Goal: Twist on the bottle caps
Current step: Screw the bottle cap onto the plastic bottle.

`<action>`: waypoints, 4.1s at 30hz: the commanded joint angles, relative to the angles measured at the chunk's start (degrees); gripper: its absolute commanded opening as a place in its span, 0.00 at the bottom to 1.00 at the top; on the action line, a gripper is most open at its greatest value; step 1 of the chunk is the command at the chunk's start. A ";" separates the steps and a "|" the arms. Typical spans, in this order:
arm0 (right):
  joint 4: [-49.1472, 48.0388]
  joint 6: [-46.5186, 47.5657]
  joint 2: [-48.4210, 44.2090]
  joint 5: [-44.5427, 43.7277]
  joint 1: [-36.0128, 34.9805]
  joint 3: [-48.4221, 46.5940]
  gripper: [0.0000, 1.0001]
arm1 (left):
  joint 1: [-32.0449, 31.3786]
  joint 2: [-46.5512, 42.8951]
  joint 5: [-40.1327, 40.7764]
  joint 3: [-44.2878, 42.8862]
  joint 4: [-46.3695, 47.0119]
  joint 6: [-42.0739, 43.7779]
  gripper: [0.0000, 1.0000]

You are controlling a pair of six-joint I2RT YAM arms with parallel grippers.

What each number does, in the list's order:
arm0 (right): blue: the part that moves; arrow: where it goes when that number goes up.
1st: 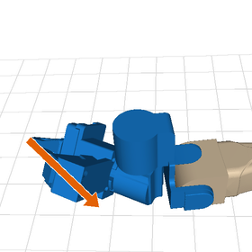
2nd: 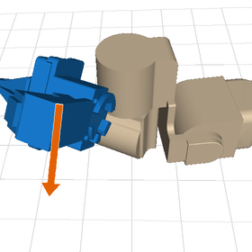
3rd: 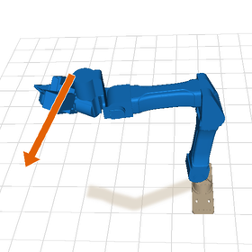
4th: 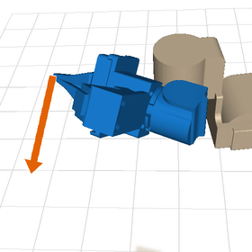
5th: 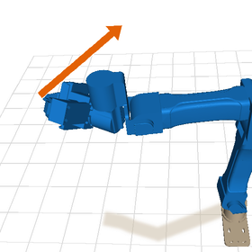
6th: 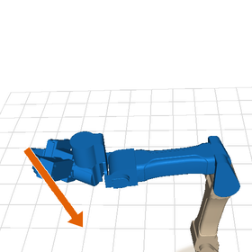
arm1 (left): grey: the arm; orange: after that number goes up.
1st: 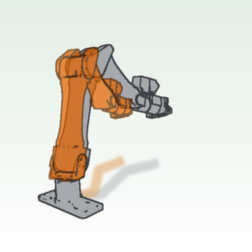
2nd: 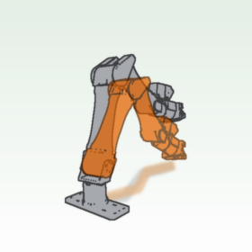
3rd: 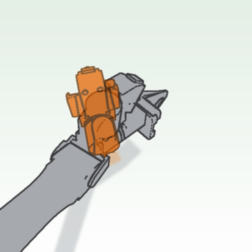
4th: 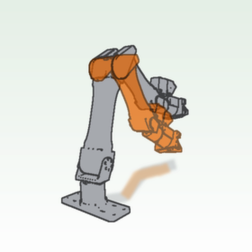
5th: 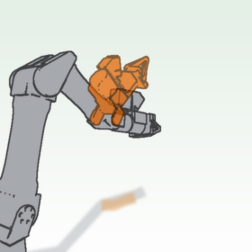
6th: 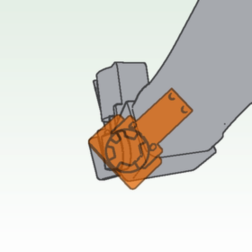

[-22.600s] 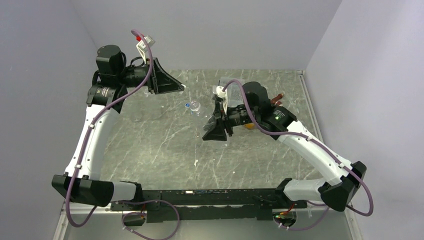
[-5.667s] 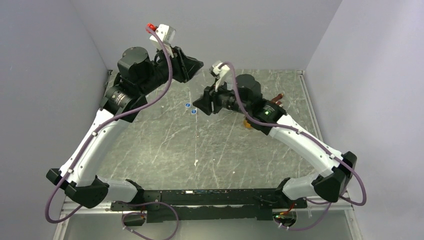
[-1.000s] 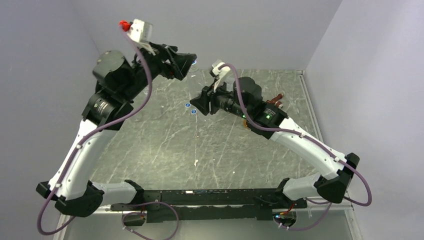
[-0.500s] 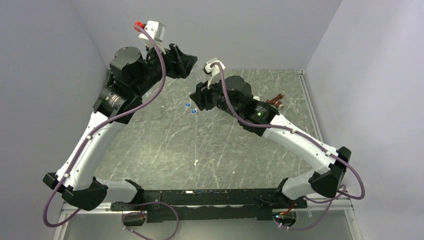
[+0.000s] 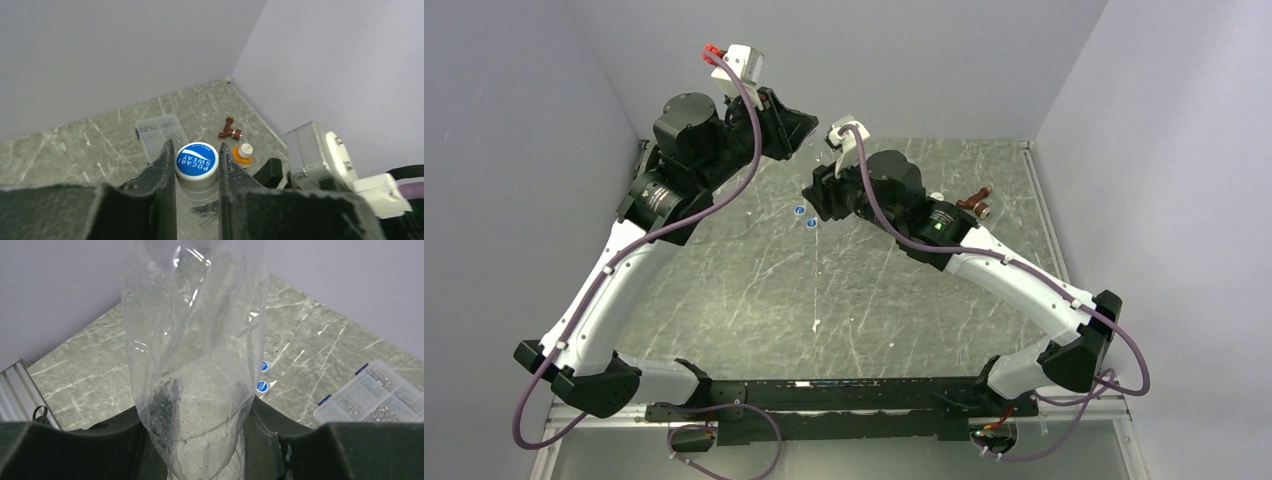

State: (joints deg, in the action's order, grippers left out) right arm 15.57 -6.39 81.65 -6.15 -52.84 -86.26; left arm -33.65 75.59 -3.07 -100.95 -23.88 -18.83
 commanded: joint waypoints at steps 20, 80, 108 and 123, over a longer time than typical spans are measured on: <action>-53.58 -36.94 -5.71 77.91 15.50 8.89 0.00 | 1.05 -10.99 -56.42 12.20 26.57 -8.64 0.00; -1.54 5.58 -1.70 -7.36 -3.67 -2.76 0.00 | 1.03 -1.24 -4.59 -0.97 3.87 2.16 0.62; -0.98 5.86 -1.62 -7.38 -4.03 -3.34 0.00 | 1.02 1.27 -6.85 -4.29 -0.20 -0.25 0.00; -17.90 -8.53 -9.98 53.38 11.00 4.31 0.00 | 1.30 -5.28 -33.97 2.99 9.85 -1.26 0.00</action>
State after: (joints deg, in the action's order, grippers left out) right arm 13.69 -6.61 75.48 23.20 -44.80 -81.52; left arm -32.18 73.84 -20.82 -99.24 -17.98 -19.27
